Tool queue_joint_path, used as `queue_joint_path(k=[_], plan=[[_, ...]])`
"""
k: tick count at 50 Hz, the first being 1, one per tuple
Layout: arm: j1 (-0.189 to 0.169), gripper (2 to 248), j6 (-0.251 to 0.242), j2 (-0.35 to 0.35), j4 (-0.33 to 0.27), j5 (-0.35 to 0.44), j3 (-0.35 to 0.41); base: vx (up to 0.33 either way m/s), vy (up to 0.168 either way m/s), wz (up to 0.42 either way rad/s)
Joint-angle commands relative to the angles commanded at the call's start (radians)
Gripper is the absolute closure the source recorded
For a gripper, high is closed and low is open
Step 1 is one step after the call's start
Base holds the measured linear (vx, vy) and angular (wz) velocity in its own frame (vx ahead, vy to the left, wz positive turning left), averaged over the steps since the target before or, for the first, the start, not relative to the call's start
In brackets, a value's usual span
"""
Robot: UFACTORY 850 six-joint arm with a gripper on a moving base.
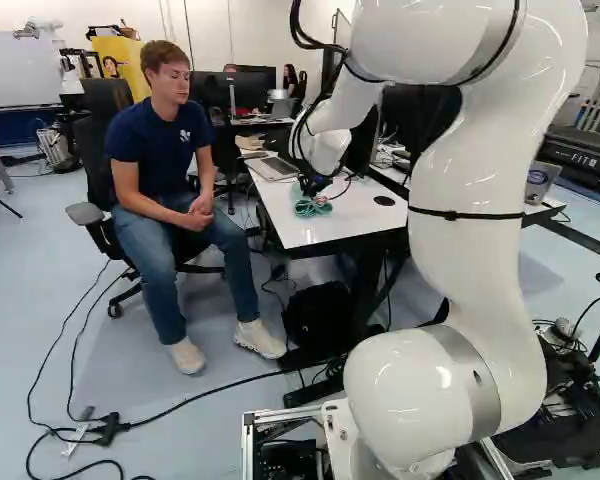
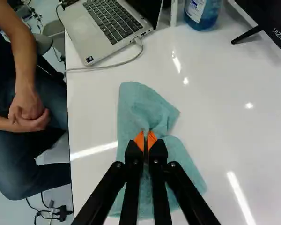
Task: Clean the table with the green towel
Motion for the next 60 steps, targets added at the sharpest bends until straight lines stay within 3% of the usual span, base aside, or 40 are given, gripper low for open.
queue_joint_path(k=[21, 36, 60], plan=[[0.029, 218, 0.0, -0.073, 0.0, 0.0, -0.093, 0.0, 0.0, 0.0], [0.037, 218, 0.0, -0.023, 0.0, 0.0, -0.029, 0.0, 0.0, 0.0], [0.002, 218, 0.0, 0.075, 0.0, 0.0, 0.093, 0.0, 0.0, 0.0]])
